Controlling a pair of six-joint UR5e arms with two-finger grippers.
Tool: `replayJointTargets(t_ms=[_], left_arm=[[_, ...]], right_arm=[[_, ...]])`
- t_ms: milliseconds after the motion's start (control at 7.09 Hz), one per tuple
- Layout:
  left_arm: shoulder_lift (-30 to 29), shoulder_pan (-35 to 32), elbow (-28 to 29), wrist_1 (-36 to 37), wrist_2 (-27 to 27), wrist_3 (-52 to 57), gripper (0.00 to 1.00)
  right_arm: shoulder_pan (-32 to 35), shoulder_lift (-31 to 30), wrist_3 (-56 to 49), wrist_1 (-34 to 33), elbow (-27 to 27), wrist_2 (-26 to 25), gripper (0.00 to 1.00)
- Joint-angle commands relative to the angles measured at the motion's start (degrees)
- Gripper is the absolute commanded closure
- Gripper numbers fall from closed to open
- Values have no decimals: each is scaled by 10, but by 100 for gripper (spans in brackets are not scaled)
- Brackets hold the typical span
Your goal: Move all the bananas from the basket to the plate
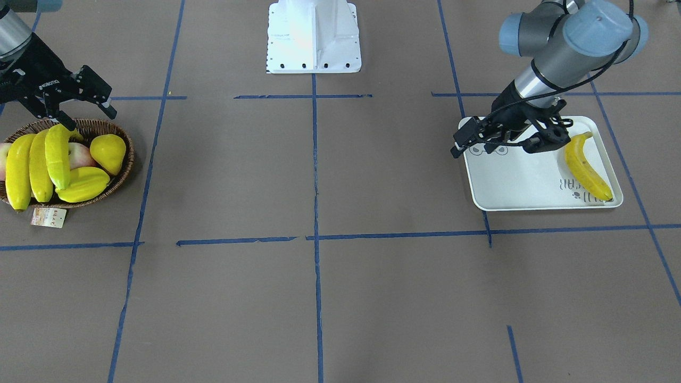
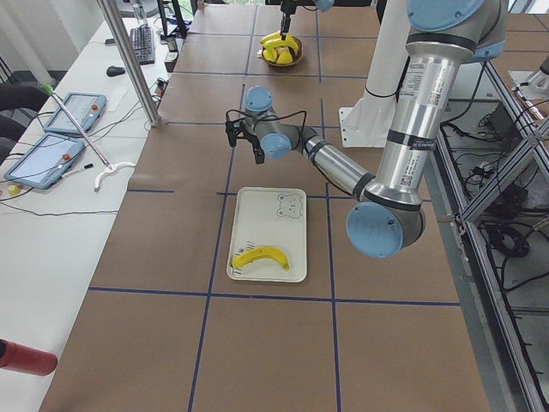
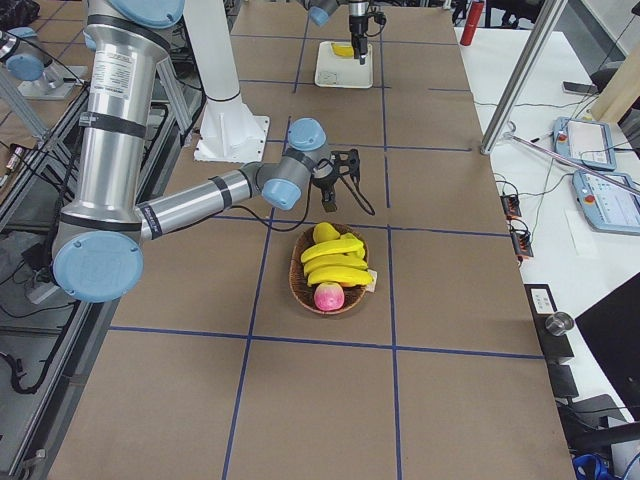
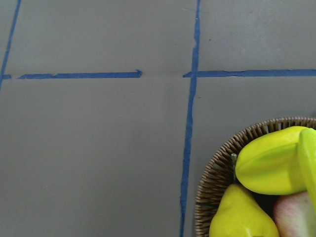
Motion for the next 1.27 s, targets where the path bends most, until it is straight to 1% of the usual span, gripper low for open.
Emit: replayJointTargets(t_ms=[0, 282, 564, 1129], left_arm=[[-21, 26, -1, 1, 24, -30, 0], [-27, 60, -11, -5, 61, -31, 0], [-39, 86, -12, -6, 81, -44, 0], [-39, 93, -12, -6, 82, -49, 0]], right_arm=[[3, -31, -8, -1, -13, -3, 1], [4, -32, -31, -1, -51, -4, 1], [21, -35, -47, -2, -57, -3, 1], [29, -40, -87, -2, -81, -5, 2]])
